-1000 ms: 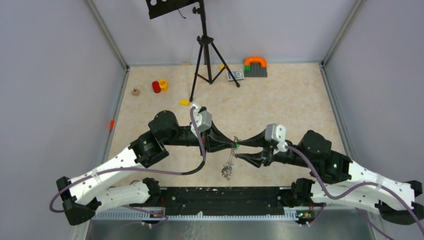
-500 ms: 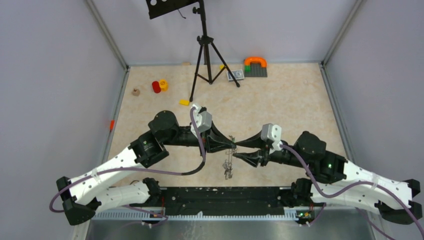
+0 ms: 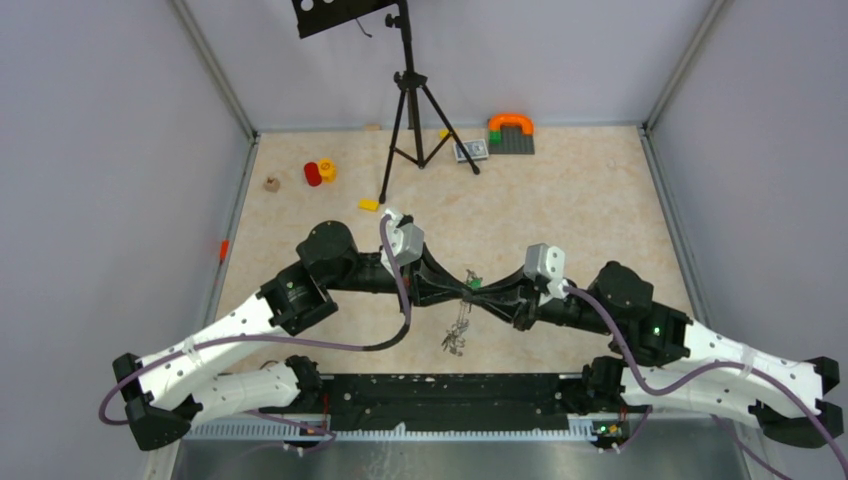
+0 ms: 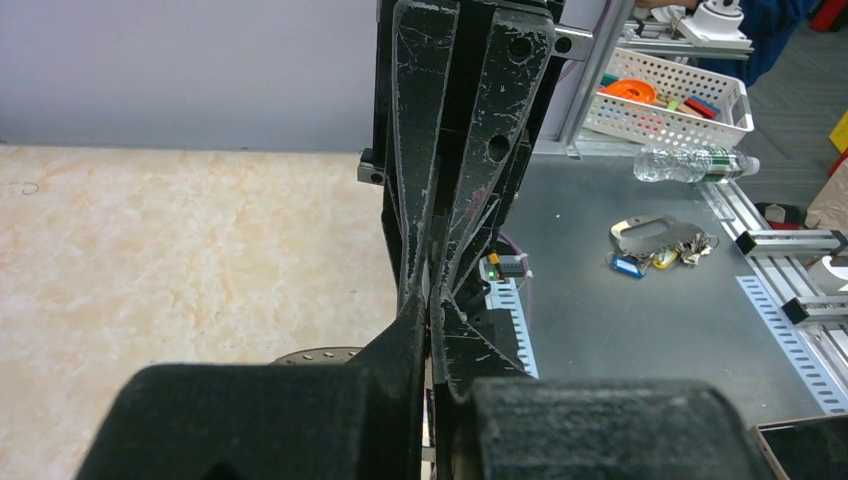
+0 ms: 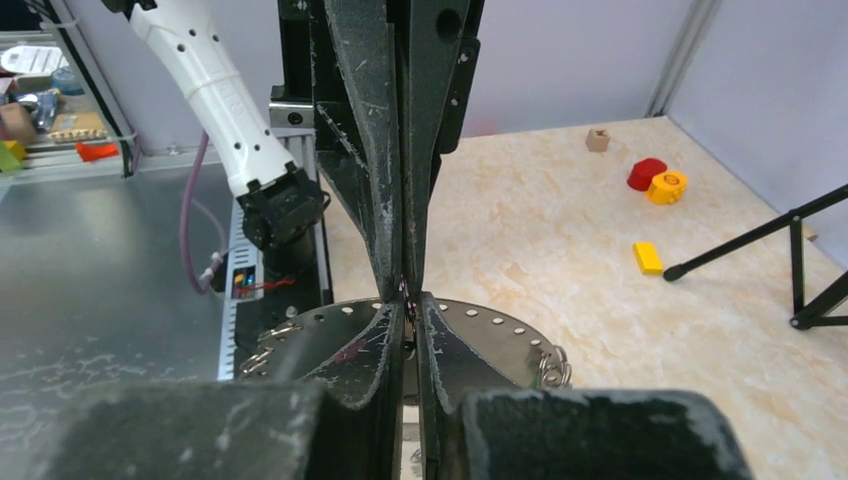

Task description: Remove the keys from the keyring

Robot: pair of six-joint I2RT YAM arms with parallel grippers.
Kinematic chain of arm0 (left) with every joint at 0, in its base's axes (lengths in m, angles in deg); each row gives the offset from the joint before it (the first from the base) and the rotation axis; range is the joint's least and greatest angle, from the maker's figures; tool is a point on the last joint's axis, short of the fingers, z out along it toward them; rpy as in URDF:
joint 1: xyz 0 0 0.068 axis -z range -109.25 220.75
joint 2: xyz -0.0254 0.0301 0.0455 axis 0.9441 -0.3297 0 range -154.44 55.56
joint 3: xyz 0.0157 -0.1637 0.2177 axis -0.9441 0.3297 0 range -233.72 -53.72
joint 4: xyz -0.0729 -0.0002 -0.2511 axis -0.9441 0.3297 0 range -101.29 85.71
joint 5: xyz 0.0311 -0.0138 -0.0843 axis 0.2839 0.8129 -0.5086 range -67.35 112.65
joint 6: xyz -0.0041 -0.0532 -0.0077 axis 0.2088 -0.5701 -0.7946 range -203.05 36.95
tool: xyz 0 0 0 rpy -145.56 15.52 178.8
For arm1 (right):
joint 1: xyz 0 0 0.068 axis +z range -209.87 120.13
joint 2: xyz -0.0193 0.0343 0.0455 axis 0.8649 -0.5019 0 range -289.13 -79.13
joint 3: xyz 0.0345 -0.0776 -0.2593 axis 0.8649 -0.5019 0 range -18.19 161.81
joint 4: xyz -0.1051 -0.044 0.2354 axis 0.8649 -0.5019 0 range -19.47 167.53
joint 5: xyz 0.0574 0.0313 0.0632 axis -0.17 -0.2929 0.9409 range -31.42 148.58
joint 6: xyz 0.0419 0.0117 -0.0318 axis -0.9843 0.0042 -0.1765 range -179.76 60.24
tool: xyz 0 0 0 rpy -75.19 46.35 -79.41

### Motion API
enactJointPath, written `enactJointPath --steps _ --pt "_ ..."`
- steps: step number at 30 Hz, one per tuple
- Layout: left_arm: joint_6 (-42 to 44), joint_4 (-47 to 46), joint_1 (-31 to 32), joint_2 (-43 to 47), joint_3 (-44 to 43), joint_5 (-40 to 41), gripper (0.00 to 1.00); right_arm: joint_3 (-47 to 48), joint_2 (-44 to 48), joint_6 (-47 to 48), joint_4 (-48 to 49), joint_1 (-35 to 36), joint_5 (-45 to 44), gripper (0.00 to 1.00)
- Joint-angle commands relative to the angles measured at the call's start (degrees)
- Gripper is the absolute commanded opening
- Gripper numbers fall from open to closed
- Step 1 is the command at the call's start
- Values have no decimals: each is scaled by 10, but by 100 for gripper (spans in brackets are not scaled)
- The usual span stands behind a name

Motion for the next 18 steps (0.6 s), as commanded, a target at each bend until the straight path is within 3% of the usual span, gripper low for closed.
enactJointPath --steps 1,9,10,14,18 --pt "3 -31 0 15 -16 -7 0 6 -7 -2 19 4 11 0" --pt "0 -31 -1 17 -17 -5 0 38 -11 17 -17 3 -5 0" --pt "-1 -29 -1 17 -19 -7 5 47 -11 21 -27 4 -8 0" --pt "-5 -29 -1 26 -17 -1 43 80 -16 38 -72 4 -13 0" --pt "1 -11 -1 31 -16 6 49 108 -23 57 -113 4 -15 0"
